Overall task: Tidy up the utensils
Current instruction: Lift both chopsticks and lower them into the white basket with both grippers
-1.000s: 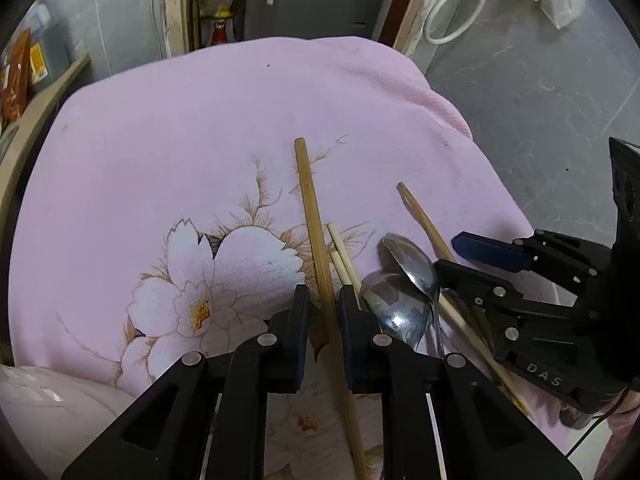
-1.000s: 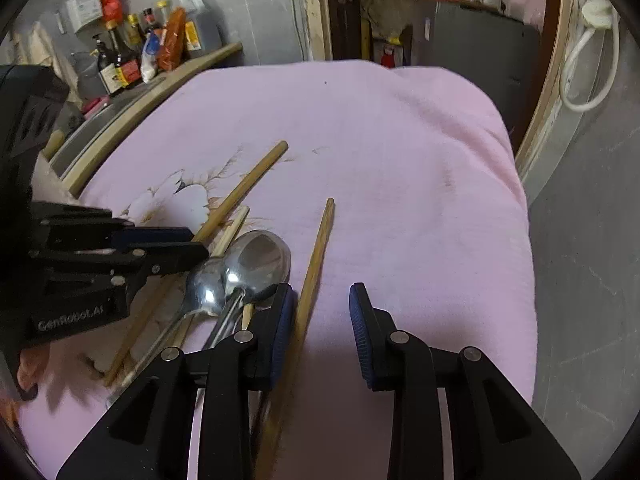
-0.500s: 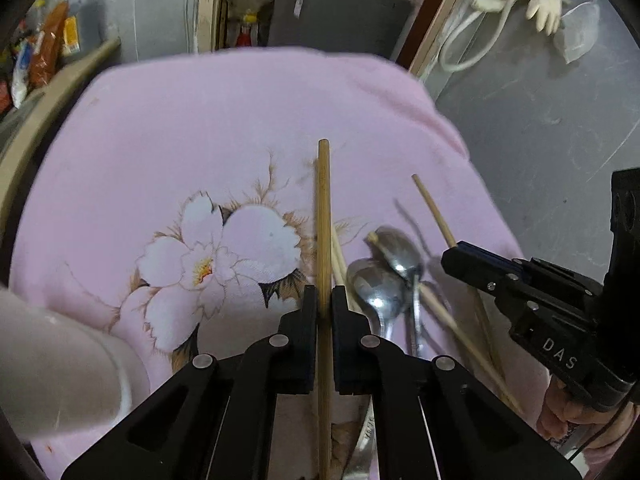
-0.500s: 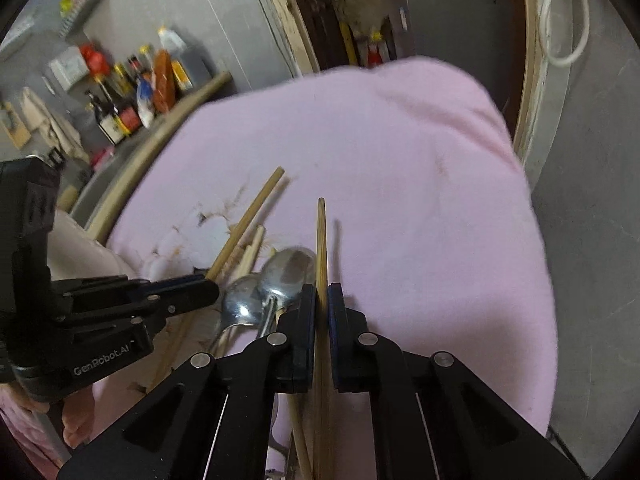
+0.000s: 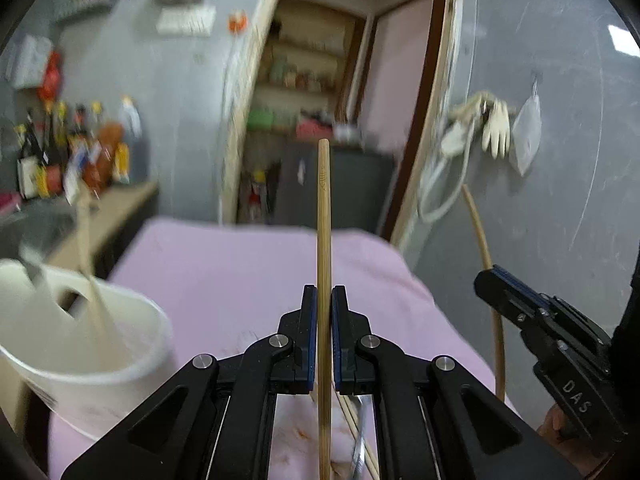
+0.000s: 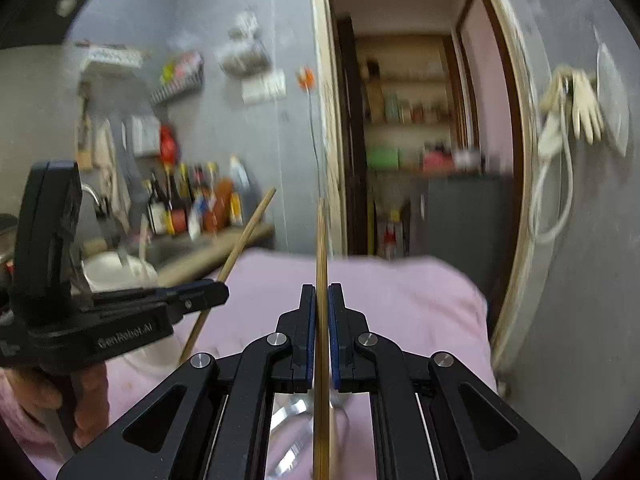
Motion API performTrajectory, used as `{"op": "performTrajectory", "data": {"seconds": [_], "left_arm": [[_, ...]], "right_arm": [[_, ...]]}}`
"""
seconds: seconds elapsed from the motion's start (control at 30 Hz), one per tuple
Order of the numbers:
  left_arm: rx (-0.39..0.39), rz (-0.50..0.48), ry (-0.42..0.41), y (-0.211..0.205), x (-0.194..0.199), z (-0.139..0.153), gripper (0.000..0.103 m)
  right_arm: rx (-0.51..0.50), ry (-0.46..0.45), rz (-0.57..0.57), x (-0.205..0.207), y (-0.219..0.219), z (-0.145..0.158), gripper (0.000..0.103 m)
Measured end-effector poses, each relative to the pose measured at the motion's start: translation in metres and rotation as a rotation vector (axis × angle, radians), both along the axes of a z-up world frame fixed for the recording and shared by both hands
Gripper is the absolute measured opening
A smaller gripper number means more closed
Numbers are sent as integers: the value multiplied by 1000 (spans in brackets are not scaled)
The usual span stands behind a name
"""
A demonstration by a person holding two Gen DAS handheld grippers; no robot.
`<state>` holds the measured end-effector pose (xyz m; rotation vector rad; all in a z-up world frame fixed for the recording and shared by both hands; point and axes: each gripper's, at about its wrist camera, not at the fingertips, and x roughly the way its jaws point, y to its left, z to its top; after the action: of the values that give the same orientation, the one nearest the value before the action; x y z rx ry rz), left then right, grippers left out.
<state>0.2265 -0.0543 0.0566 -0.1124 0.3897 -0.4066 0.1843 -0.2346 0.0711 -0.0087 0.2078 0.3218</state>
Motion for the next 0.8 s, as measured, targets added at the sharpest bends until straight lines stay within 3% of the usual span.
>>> {"op": "performTrajectory", "data": {"seconds": [0.23, 0.4, 0.6, 0.8], "left_arm": [[-41, 125, -247, 38, -20, 46, 4], [-81, 198, -346, 78, -28, 69, 4], [-138, 314, -406, 135, -28, 85, 4], [-231, 420, -385, 193, -8, 89, 4]], "right_arm": [[94, -257, 44, -14, 37, 38, 4], [211, -353, 98, -6, 67, 61, 4], [298, -374, 161, 14, 106, 74, 4], [351, -336, 171, 36, 136, 69, 4]]}}
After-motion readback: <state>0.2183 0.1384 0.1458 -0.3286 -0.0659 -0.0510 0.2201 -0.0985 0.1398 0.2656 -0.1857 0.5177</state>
